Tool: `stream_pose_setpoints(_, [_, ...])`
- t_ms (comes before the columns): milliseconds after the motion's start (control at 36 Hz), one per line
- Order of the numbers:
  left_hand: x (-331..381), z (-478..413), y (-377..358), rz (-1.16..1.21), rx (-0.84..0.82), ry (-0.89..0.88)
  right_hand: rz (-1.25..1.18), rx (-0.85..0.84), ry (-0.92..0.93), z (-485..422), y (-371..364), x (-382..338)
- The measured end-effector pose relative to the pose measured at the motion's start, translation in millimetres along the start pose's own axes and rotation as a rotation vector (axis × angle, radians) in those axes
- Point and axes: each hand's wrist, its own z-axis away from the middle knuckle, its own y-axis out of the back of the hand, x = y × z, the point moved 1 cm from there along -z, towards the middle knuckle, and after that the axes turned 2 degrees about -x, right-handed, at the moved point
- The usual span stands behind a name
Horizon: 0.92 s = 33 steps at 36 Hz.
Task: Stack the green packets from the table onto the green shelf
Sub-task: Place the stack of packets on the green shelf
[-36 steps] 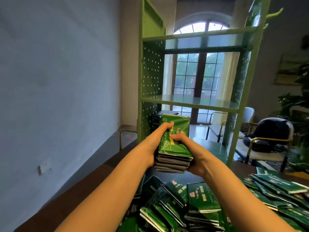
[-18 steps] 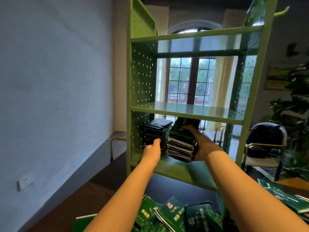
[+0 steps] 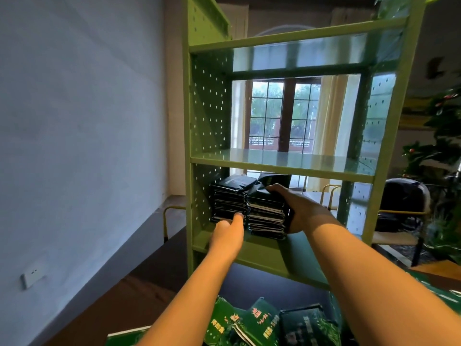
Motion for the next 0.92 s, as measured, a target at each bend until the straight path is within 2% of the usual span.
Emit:
stream_pose_setpoints(194, [1.9, 0.5, -1.2, 0.002, -0.024, 0.034, 0.005, 0.054, 0.070, 3.3, -3.8, -6.9])
stream_pose_setpoints(417, [6.3, 0.8, -6.6, 0.024, -0.064, 0.054, -0.004, 0.125, 0.047, 18.2, -4.3, -8.8])
stream_pose_setpoints(667, [16.0, 14.1, 0.0, 0.146, -0.089, 0.063, -0.076, 0.104, 0.000, 34.4, -4.2, -8.1])
stream_pose_setpoints(806, [18.7, 23.3, 7.2, 0.120, -0.095, 0.034, 0.099, 0.213, 0.053, 45.5, -13.4, -7.0])
stream_pose_setpoints(917, [21.5, 33.9, 12.2, 0.083, -0.128, -0.013, 0.082, 0.331, 0.137, 58.4, -16.8, -0.4])
